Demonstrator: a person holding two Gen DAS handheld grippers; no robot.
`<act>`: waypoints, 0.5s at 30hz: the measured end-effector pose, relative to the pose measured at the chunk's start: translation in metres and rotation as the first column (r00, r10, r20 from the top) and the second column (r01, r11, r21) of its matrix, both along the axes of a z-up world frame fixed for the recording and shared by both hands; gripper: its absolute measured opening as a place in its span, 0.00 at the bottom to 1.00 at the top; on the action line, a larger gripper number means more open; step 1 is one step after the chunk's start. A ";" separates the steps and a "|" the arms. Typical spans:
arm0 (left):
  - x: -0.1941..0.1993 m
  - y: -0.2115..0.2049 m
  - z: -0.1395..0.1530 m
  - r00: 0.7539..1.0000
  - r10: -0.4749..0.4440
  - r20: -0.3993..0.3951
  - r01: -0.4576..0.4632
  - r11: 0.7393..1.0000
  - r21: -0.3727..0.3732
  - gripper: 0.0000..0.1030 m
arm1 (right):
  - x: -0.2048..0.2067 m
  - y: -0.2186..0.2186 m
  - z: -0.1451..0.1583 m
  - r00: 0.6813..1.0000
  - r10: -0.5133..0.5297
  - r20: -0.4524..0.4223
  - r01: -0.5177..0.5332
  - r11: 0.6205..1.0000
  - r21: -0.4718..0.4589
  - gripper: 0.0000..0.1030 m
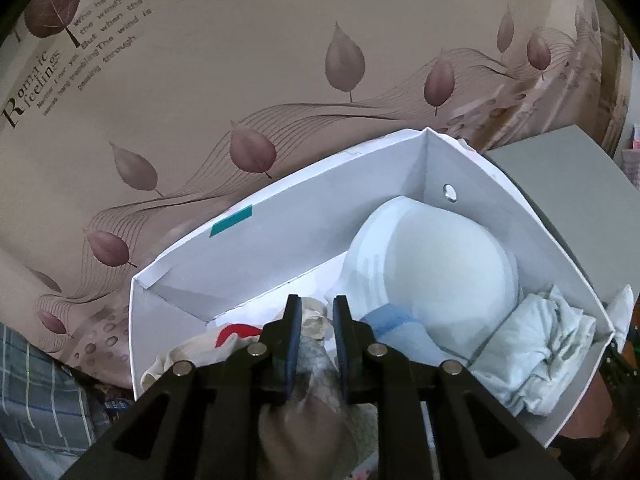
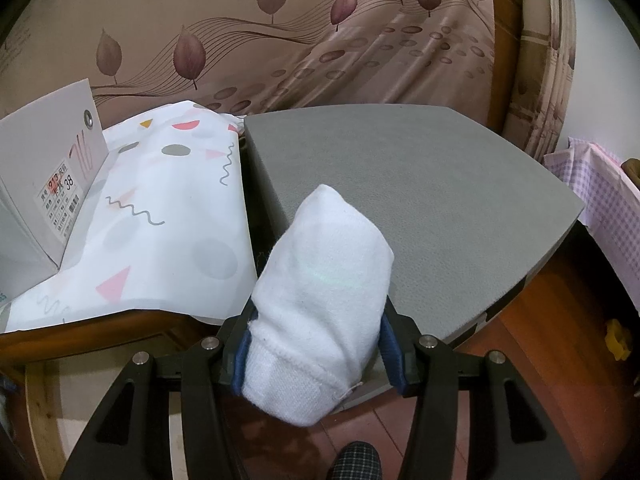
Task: Take underwear out of drawer
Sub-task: 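Withdraw the left gripper from the shoe box toward the drawer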
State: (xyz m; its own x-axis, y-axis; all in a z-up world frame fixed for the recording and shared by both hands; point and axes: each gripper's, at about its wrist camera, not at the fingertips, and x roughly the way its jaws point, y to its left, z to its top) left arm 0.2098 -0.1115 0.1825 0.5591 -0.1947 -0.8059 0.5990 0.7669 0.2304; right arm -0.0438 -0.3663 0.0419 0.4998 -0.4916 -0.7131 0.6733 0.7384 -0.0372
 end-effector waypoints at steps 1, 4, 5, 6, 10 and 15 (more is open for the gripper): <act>-0.001 0.002 0.004 1.000 0.003 -0.011 -0.003 1.000 -0.024 0.27 | 0.000 0.000 0.000 1.000 0.000 0.000 0.000 1.000 0.000 0.48; -0.006 0.008 0.015 1.000 0.001 -0.023 -0.003 0.997 -0.082 0.55 | 0.001 0.001 0.000 1.000 0.002 -0.004 -0.002 1.000 -0.005 0.48; -0.008 0.010 0.020 1.000 0.001 -0.013 -0.002 0.995 -0.095 0.60 | 0.002 0.001 0.000 1.000 0.002 -0.005 -0.002 1.000 -0.006 0.48; -0.010 0.011 0.023 1.000 0.002 -0.003 -0.003 0.995 -0.102 0.61 | 0.002 0.002 0.000 1.000 0.002 -0.006 -0.002 1.000 -0.007 0.48; -0.012 0.025 0.042 1.000 0.010 -0.026 -0.015 0.981 -0.194 0.65 | 0.003 0.002 0.000 1.000 0.002 -0.008 -0.002 1.000 -0.009 0.48; -0.019 0.051 0.066 0.998 0.057 -0.014 -0.059 0.957 -0.284 0.65 | 0.005 0.004 -0.001 1.000 0.004 -0.016 -0.004 1.000 -0.019 0.48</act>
State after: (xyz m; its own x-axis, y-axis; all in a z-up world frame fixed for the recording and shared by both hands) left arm 0.1904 -0.0610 0.2483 0.5719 -0.3835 -0.7251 0.5523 0.8336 -0.0053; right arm -0.0387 -0.3627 0.0407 0.4902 -0.5030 -0.7118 0.6696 0.7401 -0.0619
